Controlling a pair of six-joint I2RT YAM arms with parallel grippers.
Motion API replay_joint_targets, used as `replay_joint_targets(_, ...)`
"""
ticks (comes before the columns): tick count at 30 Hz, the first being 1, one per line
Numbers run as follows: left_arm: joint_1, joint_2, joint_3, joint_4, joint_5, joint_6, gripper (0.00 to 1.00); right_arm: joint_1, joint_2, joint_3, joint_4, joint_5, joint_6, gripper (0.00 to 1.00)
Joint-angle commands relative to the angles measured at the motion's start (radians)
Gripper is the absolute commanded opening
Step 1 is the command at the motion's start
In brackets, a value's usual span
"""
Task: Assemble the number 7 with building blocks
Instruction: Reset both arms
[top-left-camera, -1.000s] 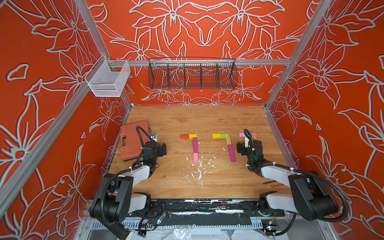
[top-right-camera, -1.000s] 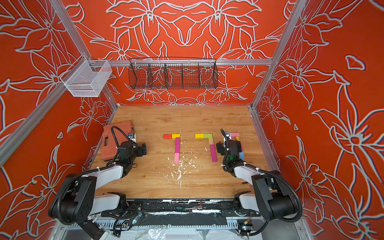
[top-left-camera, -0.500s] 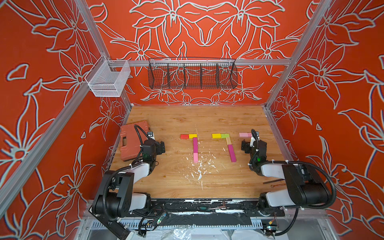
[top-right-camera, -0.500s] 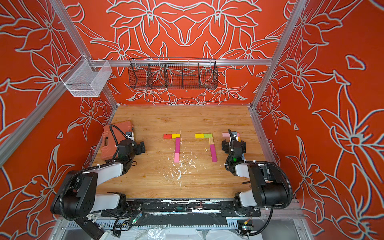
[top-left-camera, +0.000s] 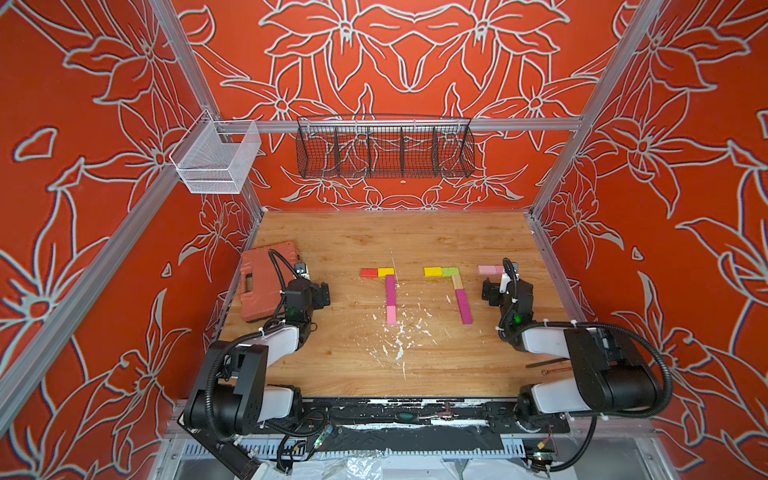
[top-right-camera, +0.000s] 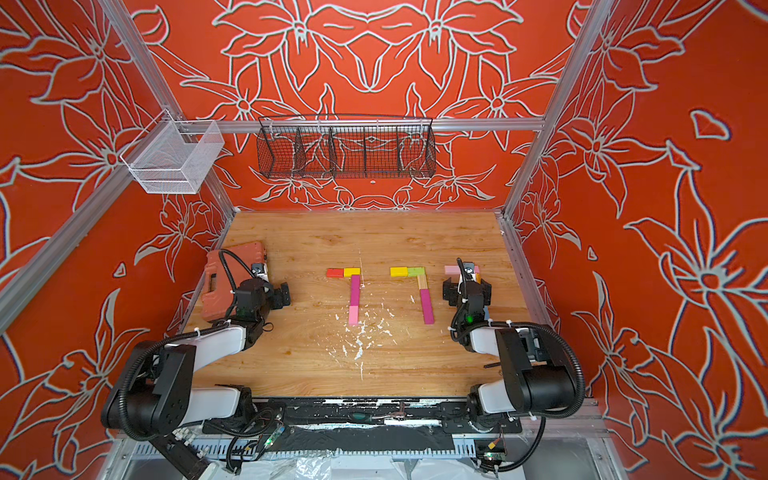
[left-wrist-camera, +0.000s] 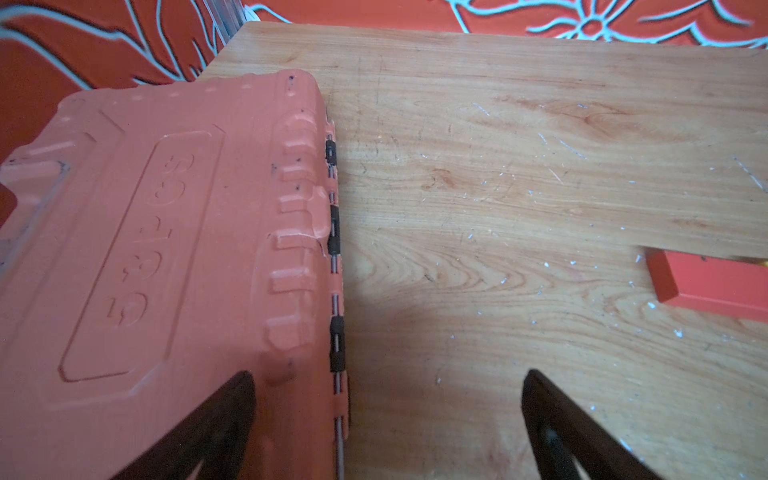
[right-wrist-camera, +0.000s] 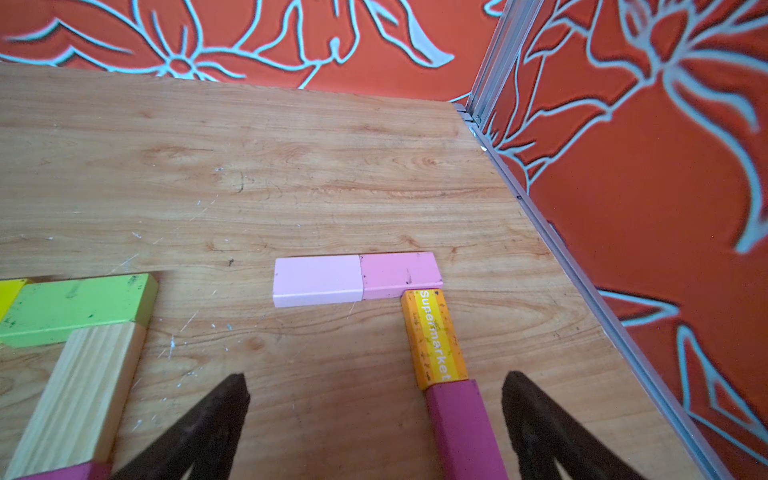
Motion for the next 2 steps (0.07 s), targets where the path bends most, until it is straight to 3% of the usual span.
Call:
replay_joint_targets(1,0.006,0.007,0.011,0.007,0.004,-0.003,0.97,-0.003,-0.009,0.001,0.003,-0.010,0.021,0.98)
replay_joint_targets(2,0.006,0.006,0.012,0.007,0.004,-0.003,0.97,-0.004,-0.006,0.001,0.011,-0.010,0.018,0.98)
